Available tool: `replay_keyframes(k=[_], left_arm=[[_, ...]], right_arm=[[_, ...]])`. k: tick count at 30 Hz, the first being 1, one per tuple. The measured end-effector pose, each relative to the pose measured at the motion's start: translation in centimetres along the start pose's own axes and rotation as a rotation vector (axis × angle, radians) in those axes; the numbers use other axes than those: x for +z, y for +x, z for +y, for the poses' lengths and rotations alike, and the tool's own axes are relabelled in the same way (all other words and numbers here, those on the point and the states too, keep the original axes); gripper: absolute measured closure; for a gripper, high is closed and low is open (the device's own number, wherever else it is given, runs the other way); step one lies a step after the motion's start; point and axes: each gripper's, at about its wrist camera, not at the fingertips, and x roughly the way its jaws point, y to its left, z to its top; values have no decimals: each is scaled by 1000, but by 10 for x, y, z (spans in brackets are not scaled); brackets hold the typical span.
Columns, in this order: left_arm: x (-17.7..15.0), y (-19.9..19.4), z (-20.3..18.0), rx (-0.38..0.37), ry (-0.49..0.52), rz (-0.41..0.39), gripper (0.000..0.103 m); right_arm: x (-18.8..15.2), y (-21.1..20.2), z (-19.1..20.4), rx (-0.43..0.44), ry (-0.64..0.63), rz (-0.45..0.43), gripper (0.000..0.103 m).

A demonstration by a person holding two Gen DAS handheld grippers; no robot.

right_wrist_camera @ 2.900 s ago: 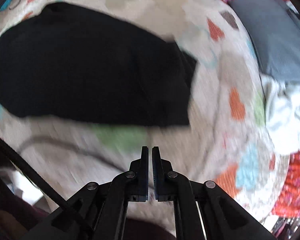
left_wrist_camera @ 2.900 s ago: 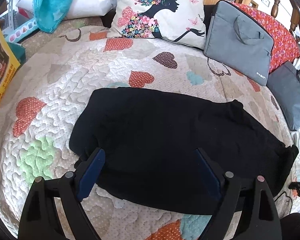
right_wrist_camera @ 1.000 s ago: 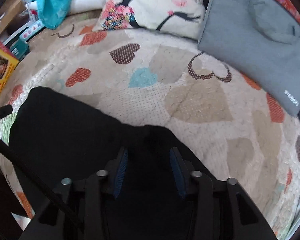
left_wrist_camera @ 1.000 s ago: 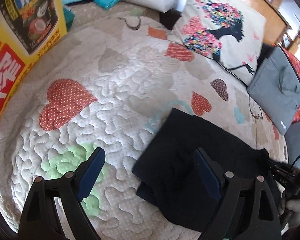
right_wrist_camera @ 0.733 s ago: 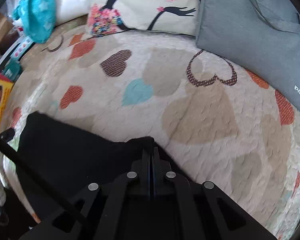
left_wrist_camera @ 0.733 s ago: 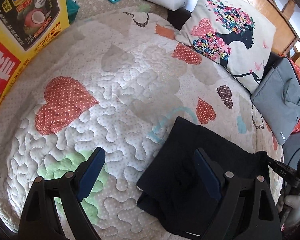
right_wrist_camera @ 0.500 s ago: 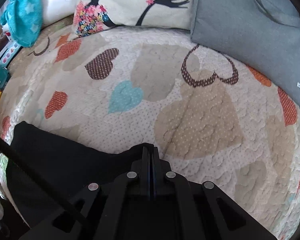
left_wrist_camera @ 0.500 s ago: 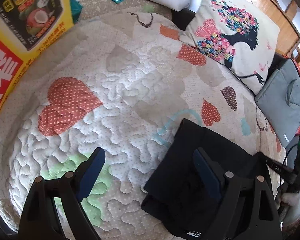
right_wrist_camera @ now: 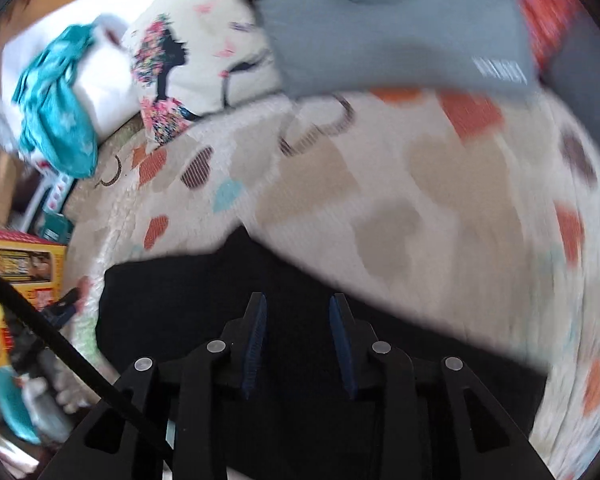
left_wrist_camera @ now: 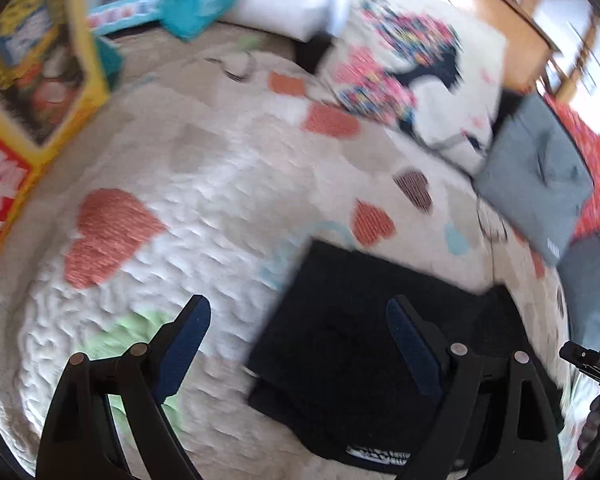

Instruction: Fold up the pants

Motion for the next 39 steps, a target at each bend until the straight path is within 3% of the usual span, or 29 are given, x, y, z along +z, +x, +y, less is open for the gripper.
replay_keyframes(k=[2,4,5,7,9,10,12,14,16,19,24,26,28,30,31,33,34,39], left_arm=[[-10,14,-11,34,46,59,14],[-19,29,-15,67,64,129,14],[-24,38,-14,84,68,173,14],[-30,43,-13,105,84,187,14],[-31,37,-13,139,103,171,14],[-32,35,-10,149,98,169,14],[-34,33,-2,137,66,175,14],[-33,31,1,124,50,170,14],[-32,29,-1,114,44,155,14],[-30,18,-6,61,41,112,14],[-31,-2,-20,-19,71,25,14],[-33,-6,-24,-43,79,20,14],[-35,-8,-26,-62,86,18,14],[-35,-9,-29,-65,101,12,14],[-35,-10,-31,-65,106,8,14],[-36,-9,-34,-69,112,4,14],[-37,-9,-36,-69,114,4,14],[-37,-9,-37,-63,113,1,14]], right_arm=[[-24,0,-27,-49,42,33,68],[-43,-1,-60,-206,76,62,68],[-49,-3,-76,-302,86,66,75],[-58,-13,-104,-301,140,33,103],[-63,-31,-122,-303,235,-19,103],[-64,-40,-121,-366,241,-45,103],[-65,-53,-116,-504,208,-86,88],[-69,-67,-122,-411,250,-136,68],[-79,-75,-129,-291,318,-169,67],[-89,-67,-127,-203,334,-168,60],[-97,-35,-130,-173,353,-123,50],[-97,-28,-131,-167,369,-166,36],[-95,-21,-126,-174,370,-187,28],[-93,-18,-118,-203,337,-180,27],[-93,-18,-113,-217,313,-175,29],[-93,-18,-110,-227,301,-176,45],[-95,-19,-113,-175,315,-170,78],[-97,-38,-111,-104,344,-216,92]])
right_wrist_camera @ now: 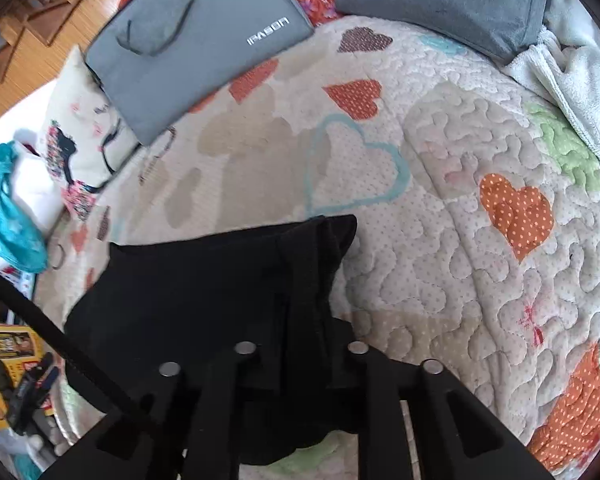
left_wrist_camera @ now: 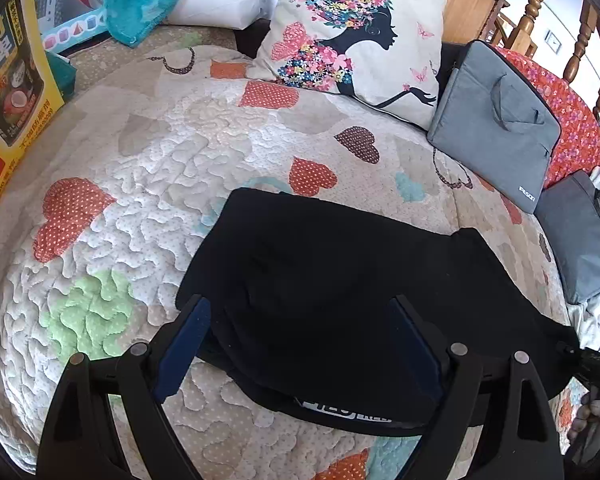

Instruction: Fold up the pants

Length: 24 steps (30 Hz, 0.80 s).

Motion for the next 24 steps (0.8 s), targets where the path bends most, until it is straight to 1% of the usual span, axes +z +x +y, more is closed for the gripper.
replay_keyframes(k=[2,6,9,12,15,20,21,23,24], left_arm=[[1,-1,3,-1,-12,-1,14],[4,-4,12,-1,-44,-3,14],[6,-5,19,-1,-72,-5,14],[8,-7,24,-3,-90,-5,14],[9,-8,28,-1,-98,-7,14],[11,-10,36,-7,-119,-10,14],[11,-11,37,-8,-122,-10,14],[12,-11,40,-13,-131,-9,14],[12,-11,40,-17,-135,-7,14]], right_arm=[[2,-9,6,29,7,-16,92],[5,-23,35,93,-27,-26,93],[4,-21,73,143,-84,-6,93],[-2,-4,117,184,-152,45,93],[-18,24,163,212,-222,106,93],[-46,67,212,214,-290,188,92],[-50,73,216,216,-296,205,91],[-59,85,226,221,-307,238,82],[-63,89,230,239,-311,245,78]])
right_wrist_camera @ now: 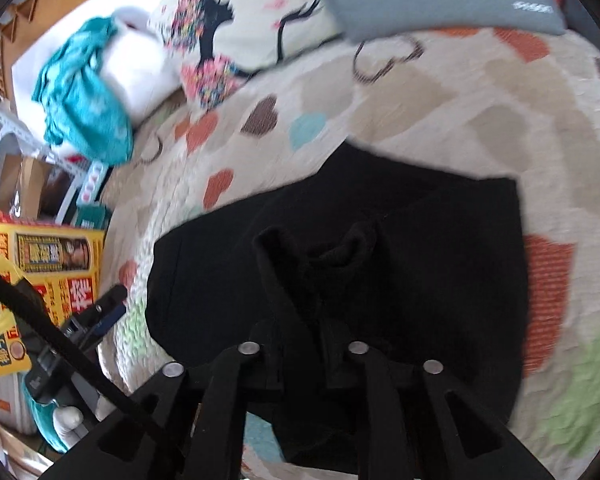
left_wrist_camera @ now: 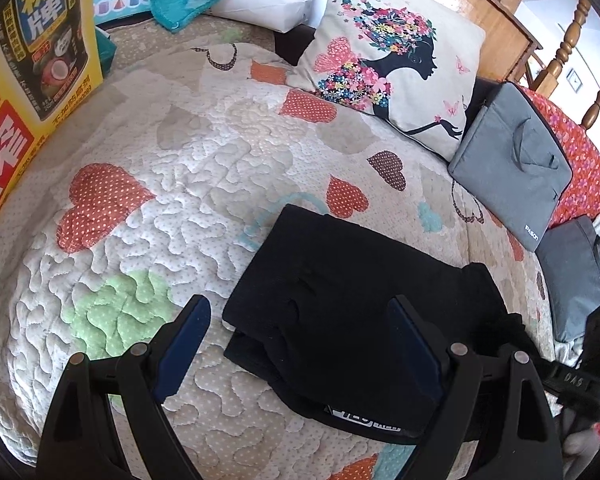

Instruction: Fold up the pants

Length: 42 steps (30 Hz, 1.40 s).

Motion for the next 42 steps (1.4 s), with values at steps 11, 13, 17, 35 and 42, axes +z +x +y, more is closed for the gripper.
replay_keyframes(k=[11,13,17,35,42], left_arm=[[-13,-12,-41,-172,65,8,14],[-20,-7,-70,-251,103,61,14],[-37,14,-115,-219,196,117,14],[-71,50,-161,-163,306,323,94],[-83,34,-122,-247,215,308,88]], right_arm=[[6,-54,-2,120,6,-139,56],[7,-63,-16,48,23,-157,56],[3,-70,-28,3,13,-154,55],[-25,-107,-105,-68,123,-244,55],[-18,-94,-89,-6,57,-190,55]])
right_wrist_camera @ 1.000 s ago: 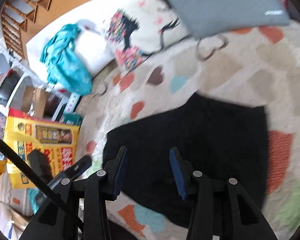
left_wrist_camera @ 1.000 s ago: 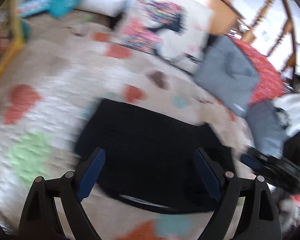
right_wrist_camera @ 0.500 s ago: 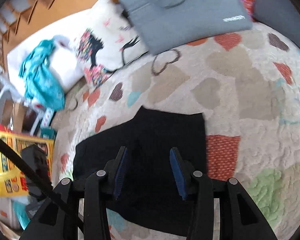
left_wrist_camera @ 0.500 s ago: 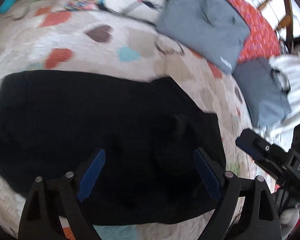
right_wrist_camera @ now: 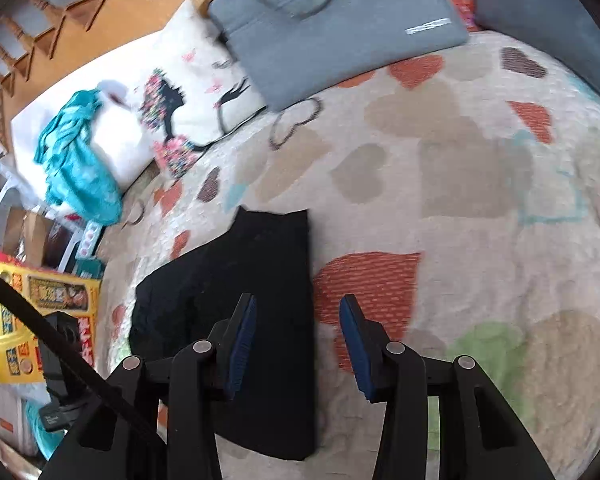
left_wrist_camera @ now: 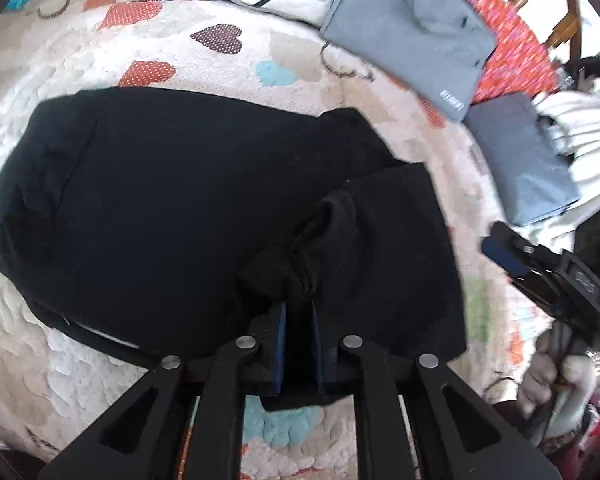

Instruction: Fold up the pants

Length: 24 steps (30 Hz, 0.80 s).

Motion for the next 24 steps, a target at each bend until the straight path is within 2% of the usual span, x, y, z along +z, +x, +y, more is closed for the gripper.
replay_keyframes(k=[3,5,7,9,11,14,16,17,19,20,21,22,23,24], left_arm=[[-4,-10,15,-40,-42,-30,82],[-4,-14,24,-38,-70,-58,80],[-4,-19,31,-27,-81,-88,73],[-3,-20,34,-54,-84,-105,55],[-2,-19,31,-95,-74,-110,45],[-3,-12,15,-99,-16,-103,29],[-7,-5,3,-81,32,-84,29],[-10,2,-3,-44,60,-62,29],[-16,6,-12,16,106,-70,30],[-18,7,-16,38,125,-72,45],[-18,8,-19,25,136,-58,73],[-17,9,-19,-1,132,-37,79],[-15,9,-20,3,123,-42,81],[-12,8,-21,1,119,-45,88]], right_arm=[[6,14,31,19,-91,51,51],[8,28,54,28,-153,93,46],[11,46,79,33,-209,147,45],[14,71,104,54,-251,234,45],[15,99,123,53,-257,333,44],[17,139,145,-11,-280,461,44],[15,163,156,-102,-321,534,44],[13,170,159,-129,-335,561,44],[5,185,167,-204,-399,613,43],[2,188,170,-231,-432,619,44],[-3,189,175,-272,-481,614,48],[-6,188,177,-315,-519,600,68],[-6,186,177,-327,-528,592,80],[-3,182,175,-314,-506,576,85]])
